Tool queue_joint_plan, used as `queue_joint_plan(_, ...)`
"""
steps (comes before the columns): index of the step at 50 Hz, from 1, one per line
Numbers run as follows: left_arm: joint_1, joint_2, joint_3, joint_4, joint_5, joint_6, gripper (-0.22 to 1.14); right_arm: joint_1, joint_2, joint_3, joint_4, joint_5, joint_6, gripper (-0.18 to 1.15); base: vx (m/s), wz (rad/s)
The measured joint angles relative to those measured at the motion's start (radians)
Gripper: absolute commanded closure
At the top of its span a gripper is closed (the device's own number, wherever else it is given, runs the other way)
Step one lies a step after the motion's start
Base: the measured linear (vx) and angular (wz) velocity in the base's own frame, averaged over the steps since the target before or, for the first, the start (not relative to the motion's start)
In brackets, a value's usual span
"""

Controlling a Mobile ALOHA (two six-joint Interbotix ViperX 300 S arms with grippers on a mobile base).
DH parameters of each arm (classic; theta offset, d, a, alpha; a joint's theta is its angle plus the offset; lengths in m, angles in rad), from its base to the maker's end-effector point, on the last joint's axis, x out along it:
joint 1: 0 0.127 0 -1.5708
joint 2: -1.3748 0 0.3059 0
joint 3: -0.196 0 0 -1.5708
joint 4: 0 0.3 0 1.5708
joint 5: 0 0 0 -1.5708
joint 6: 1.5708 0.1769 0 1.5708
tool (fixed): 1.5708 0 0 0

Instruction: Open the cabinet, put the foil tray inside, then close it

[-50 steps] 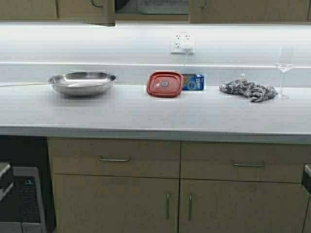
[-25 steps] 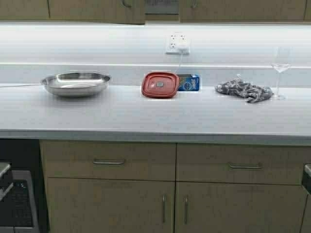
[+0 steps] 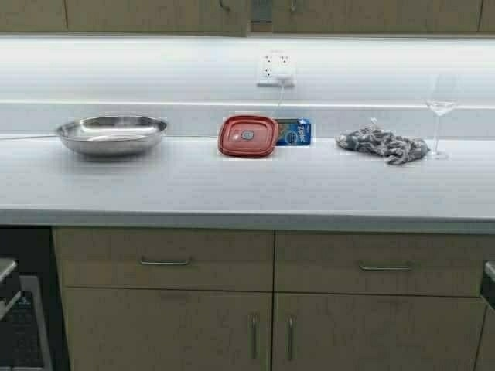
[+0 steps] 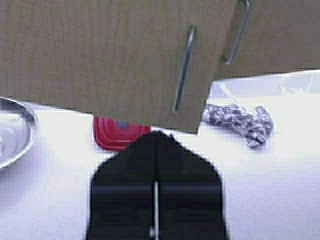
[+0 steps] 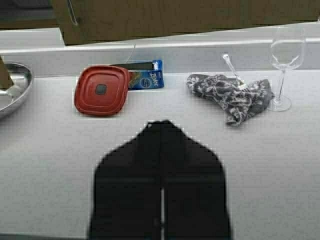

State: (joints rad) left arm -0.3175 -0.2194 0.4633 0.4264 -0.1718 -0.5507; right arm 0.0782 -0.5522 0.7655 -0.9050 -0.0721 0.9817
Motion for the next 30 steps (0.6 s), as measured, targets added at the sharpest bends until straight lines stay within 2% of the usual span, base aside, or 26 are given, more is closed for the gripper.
queue_joint_plan(11,-0.002,-0.014,0.066,-0.002,-0.018,-0.012,0.87,0.002,0.0,0.0,-0.002,-0.009,-0.017,0.9,0.03,0.04)
queue_joint_plan(30,0.0,-0.015,0.077,-0.002,-0.028,-0.003,0.87,0.002,-0.002,0.0,-0.002,-0.011,-0.018,0.9,0.01,0.04)
